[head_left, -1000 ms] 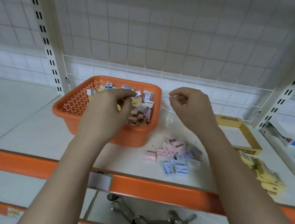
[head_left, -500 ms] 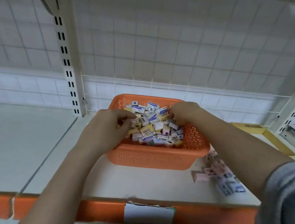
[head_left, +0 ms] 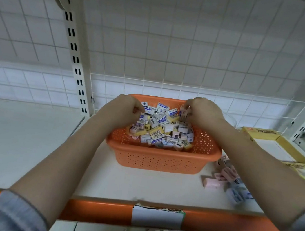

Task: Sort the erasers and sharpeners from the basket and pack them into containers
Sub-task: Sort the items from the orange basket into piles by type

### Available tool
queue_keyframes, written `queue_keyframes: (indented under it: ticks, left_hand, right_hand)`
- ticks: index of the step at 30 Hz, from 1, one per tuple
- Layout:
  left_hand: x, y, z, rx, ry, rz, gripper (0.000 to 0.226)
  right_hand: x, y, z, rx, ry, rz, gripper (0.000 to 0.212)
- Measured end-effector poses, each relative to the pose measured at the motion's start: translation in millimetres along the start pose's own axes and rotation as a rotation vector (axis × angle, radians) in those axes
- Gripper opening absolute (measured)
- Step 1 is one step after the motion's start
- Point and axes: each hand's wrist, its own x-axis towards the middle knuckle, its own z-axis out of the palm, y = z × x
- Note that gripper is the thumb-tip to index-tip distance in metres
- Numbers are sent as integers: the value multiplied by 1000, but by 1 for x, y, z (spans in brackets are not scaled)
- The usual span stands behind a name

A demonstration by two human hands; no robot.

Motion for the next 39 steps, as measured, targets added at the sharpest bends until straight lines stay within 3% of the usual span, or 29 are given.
queue_keyframes:
  ticks: [5,10,17,20,23,29,33,39]
  left_hand:
    - [25,0,11,219,-239,75,32]
    - [26,3,18,284,-274,92,31]
    - [28,2,17,264,-247,104,24]
    - [27,10,11,246,-140,145,26]
    - [23,29,4,148,-17,170,27]
    - [-1,91,6,-109,80,213,25]
    - [-26,136,19,-219,177,218,25]
    - [-66,195,45,-382,224,20,32]
  right_hand:
    - [-56,-9,-19,585,367,145,20]
    - [-101,-22,-19,913,459,307,15]
    - [-117,-27,-18,1040,478,360,20]
    - [-120,-25,-25,1100,531,380,25]
    - [-123,-17,-32,1108,564,415,23]
    - [-141,31,-43,1134,633,442,19]
    - [-156,78,-33,1147,549,451,16]
    - [-160,122,2,886,176,354,26]
